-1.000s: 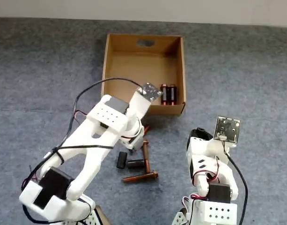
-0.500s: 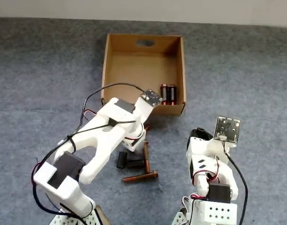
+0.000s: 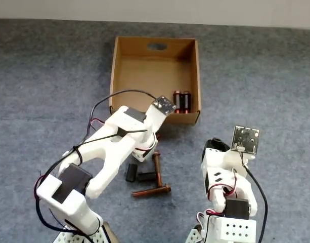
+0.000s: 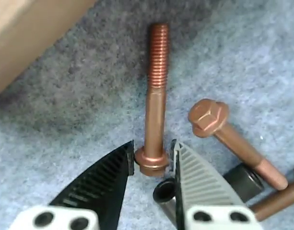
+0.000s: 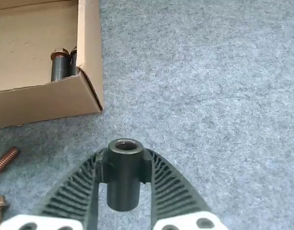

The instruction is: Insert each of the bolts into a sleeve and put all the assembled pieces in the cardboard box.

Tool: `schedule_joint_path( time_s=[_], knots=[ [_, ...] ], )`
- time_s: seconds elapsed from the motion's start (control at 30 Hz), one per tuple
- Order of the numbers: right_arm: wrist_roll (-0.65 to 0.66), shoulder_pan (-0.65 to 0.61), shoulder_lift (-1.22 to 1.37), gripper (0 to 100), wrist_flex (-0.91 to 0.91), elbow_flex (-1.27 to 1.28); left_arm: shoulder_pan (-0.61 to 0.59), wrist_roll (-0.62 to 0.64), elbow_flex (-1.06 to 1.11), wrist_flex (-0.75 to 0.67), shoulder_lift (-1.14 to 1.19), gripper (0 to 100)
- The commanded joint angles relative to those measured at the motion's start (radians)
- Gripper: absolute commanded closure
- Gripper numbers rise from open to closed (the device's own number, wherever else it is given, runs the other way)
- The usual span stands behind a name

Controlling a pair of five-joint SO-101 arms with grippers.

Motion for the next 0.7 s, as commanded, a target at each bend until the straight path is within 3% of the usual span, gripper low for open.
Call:
schedule_joint_path(
  time_s=[0.0,0.1,0.2,0.43,0.67],
  knots=[
    [-0.009,0.012,-0.012,99.3,0.002,-0.007,0.001,-0.003,-0.028,-0.014,-0.005,91],
    [-0.009,0.012,-0.012,99.3,0.002,-0.007,-0.01,-0.032,-0.027,-0.008,-0.015,92],
    [-0.009,0.012,-0.012,99.3,0.002,-0.007,-0.048,-0.161,-0.03,0.017,-0.016,97],
    [-0.009,0.012,-0.012,99.3,0.002,-0.007,-0.208,-0.307,-0.031,0.018,-0.028,98],
    [-0.008,0.012,-0.012,99.3,0.002,-0.007,-0.278,-0.471,0.027,0.103,-0.228,98]
  ],
)
